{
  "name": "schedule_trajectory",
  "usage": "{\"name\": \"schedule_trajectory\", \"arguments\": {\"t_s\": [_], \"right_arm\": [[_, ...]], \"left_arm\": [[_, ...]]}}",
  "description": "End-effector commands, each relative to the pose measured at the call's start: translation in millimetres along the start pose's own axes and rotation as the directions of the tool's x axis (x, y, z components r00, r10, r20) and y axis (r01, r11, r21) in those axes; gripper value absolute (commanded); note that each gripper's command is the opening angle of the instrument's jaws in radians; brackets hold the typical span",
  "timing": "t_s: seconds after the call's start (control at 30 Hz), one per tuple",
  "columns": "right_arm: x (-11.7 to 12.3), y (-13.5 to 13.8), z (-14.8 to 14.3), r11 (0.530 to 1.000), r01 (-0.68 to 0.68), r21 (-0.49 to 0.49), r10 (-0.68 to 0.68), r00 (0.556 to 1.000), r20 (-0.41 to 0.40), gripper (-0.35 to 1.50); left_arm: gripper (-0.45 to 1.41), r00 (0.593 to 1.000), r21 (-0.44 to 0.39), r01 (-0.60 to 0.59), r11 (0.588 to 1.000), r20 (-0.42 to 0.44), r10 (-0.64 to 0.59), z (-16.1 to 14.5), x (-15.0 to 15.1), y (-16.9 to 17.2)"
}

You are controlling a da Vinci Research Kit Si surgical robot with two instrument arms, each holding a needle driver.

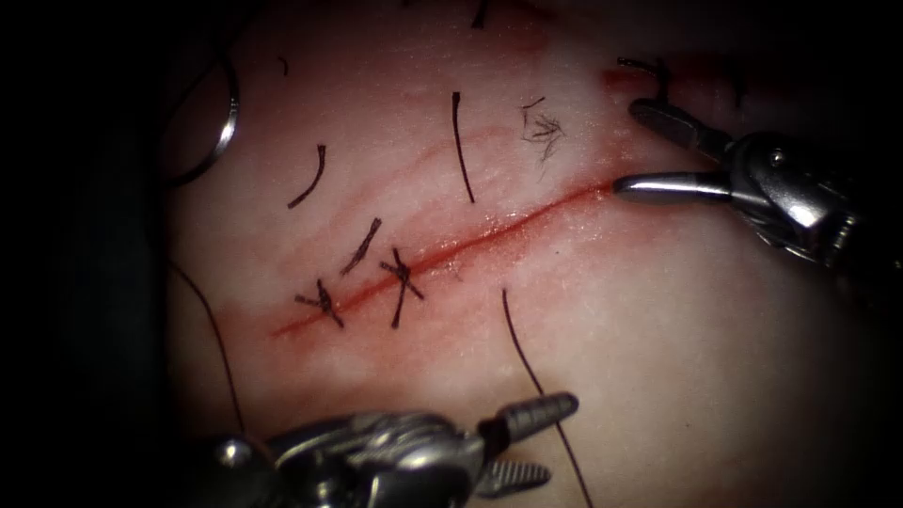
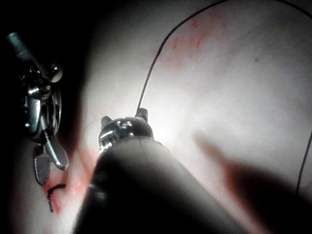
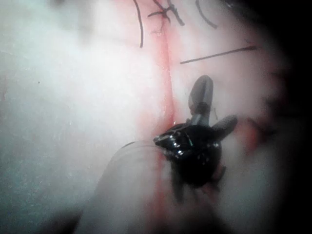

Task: Wound Closure
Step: Grab a long suture piece with the left needle holder.

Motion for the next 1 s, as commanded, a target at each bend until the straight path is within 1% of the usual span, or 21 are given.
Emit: {"name": "schedule_trajectory", "arguments": {"t_s": [0.03,0.17,0.27,0.4,0.53,0.57,0.6,0.63,0.67,0.73,0.77,0.8,0.83,0.87,0.9,1.0], "right_arm": [[-0.1,0.2,0.8,1.0,0.003,0.001,-0.003,1.0,-0.003,1.25],[-0.2,0.1,0.9,1.0,0.003,0.001,-0.003,1.0,-0.003,1.25],[-0.2,0.1,0.9,1.0,0.004,0.001,-0.004,1.0,-0.004,1.25],[-0.3,0.1,0.9,1.0,0.004,0.001,-0.004,1.0,-0.004,1.25],[-0.3,0.1,0.9,1.0,0.005,0.002,-0.005,1.0,-0.004,1.25],[-0.4,0.1,0.9,1.0,0.005,0.002,-0.005,1.0,-0.004,1.25],[-0.4,0.1,0.9,1.0,0.006,0.001,-0.006,1.0,-0.004,1.25],[-0.5,0.1,0.9,1.0,0.006,0.001,-0.006,1.0,-0.004,1.25],[-0.6,0.1,0.9,1.0,0.007,0.002,-0.007,1.0,-0.005,1.25],[-0.6,0.0,0.9,1.0,0.007,0.002,-0.007,1.0,-0.005,1.25],[-0.6,0.0,0.9,1.0,0.007,0.002,-0.007,1.0,-0.005,1.25],[-0.5,-0.1,0.9,1.0,0.007,0.003,-0.007,1.0,-0.005,1.25],[-0.5,-0.1,0.9,1.0,0.007,0.003,-0.007,1.0,-0.005,1.25],[-0.5,-0.2,0.9,1.0,0.007,0.003,-0.007,1.0,-0.005,1.23],[-0.5,-0.5,0.9,1.0,0.007,0.004,-0.007,1.0,-0.005,1.23],[-0.4,-0.8,1.0,1.0,0.007,0.011,-0.007,1.0,-0.006,1.21]], "left_arm": [[0.66,1.0,0.001,-0.007,1.0,-0.005,0.007,0.8,-0.1,-0.3],[0.66,0.999,-0.036,-0.046,0.998,-0.016,0.045,2.5,-0.6,1.4],[0.67,0.998,-0.042,-0.058,0.997,-0.027,0.057,3.4,-0.3,2.0],[0.65,0.991,-0.045,-0.129,0.991,-0.044,0.127,4.5,0.3,2.4],[0.62,0.987,-0.057,-0.147,0.988,-0.068,0.143,4.6,0.8,3.0],[0.59,0.985,-0.06,-0.157,0.986,-0.075,0.152,4.4,1.1,3.1],[0.46,0.984,-0.062,-0.165,0.984,-0.081,0.16,4.3,1.4,3.2],[0.26,0.98,-0.063,-0.186,0.981,-0.087,0.18,4.1,1.6,3.3],[-0.35,0.976,-0.066,-0.203,0.977,-0.098,0.196,4.1,1.9,3.5],[-0.35,0.974,-0.072,-0.207,0.976,-0.112,0.198,4.1,1.9,3.6],[-0.35,0.966,-0.09,-0.223,0.971,-0.151,0.208,4.4,1.6,3.7],[-0.35,0.963,-0.095,-0.23,0.969,-0.164,0.213,4.5,1.4,3.6],[-0.35,0.963,-0.091,-0.234,0.968,-0.156,0.218,4.5,1.2,3.3],[-0.35,0.965,-0.078,-0.237,0.968,-0.129,0.226,4.4,0.8,3.0],[-0.35,0.966,-0.034,-0.232,0.972,-0.126,0.226,4.1,0.2,2.2],[-0.35,0.969,0.005,-0.214,0.977,-0.125,0.213,3.1,-0.3,0.6]]}}
